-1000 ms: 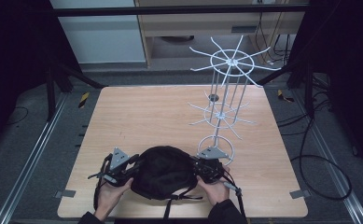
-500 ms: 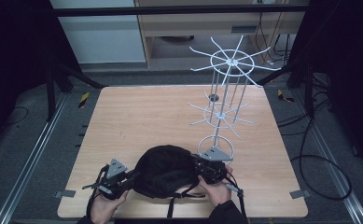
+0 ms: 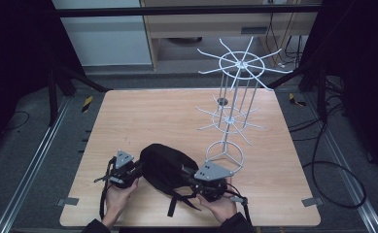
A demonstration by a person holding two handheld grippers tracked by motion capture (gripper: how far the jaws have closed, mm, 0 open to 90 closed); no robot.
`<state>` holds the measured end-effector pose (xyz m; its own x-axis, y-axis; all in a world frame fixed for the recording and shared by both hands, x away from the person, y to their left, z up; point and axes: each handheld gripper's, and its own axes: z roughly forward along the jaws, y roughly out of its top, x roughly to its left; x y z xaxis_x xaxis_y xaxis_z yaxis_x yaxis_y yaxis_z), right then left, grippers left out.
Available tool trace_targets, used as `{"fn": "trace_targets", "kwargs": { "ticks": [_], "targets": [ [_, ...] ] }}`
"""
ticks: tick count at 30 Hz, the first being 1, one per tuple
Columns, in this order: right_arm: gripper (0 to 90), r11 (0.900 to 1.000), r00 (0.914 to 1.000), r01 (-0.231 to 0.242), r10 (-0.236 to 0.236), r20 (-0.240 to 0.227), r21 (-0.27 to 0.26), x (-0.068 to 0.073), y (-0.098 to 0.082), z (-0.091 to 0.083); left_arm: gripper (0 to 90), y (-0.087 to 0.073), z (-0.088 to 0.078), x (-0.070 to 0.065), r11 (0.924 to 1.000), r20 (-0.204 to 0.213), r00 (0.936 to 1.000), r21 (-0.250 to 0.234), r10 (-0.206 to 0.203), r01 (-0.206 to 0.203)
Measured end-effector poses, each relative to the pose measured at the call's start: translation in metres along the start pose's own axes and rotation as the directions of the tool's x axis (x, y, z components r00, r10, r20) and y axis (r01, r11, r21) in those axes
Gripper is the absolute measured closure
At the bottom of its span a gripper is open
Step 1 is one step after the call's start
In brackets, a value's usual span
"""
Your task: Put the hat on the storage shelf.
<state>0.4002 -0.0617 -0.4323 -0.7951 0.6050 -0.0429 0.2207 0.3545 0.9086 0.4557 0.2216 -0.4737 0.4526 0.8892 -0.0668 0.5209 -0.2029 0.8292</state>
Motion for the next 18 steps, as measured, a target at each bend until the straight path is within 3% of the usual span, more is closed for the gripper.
{"fn": "trace_targets", "kwargs": {
  "ticks": [3, 6, 7, 10, 12, 17, 18],
  "targets": [
    [78.7, 0.999, 0.9991, 0.011, -0.01, -0.041, 0.046, 0.007, -0.013, 0.006, 76.2, -0.001, 0.007, 0.001, 0.9998, 0.011, 0.9999, 0.017, -0.001, 0.0],
    [77.9, 0.998, 0.9988, 0.003, 0.0, -0.05, 0.066, 0.009, -0.019, 0.008, 71.2, -0.002, 0.007, 0.002, 0.9996, 0.019, 0.9998, 0.026, -0.002, 0.002],
    [77.5, 0.997, 0.9987, -0.006, 0.01, -0.051, 0.08, 0.01, -0.025, 0.01, 68.4, -0.002, 0.006, 0.004, 0.9994, 0.039, 0.999, 0.027, -0.024, 0.023],
    [77.1, 0.996, 0.9988, -0.013, 0.018, -0.045, 0.094, 0.011, -0.028, 0.011, 59.3, -0.002, 0.002, 0.006, 0.9991, 0.063, 0.9973, 0.025, -0.037, 0.036],
    [76.6, 0.994, 0.9992, -0.016, 0.02, -0.036, 0.105, 0.011, -0.03, 0.012, 53.4, -0.002, -0.005, 0.007, 0.9991, 0.073, 0.9968, 0.026, -0.035, 0.033],
    [76.9, 0.991, 0.999, -0.041, 0.043, -0.01, 0.125, 0.011, -0.036, 0.014, 47.5, -0.003, -0.038, 0.008, 0.9998, 0.041, 0.9991, -0.018, -0.008, 0.009],
    [77.1, 0.991, 0.9989, -0.046, 0.047, -0.005, 0.127, 0.011, -0.036, 0.014, 47.4, -0.003, -0.038, 0.008, 0.9998, 0.041, 0.9991, -0.018, -0.008, 0.009]
  ]
}}
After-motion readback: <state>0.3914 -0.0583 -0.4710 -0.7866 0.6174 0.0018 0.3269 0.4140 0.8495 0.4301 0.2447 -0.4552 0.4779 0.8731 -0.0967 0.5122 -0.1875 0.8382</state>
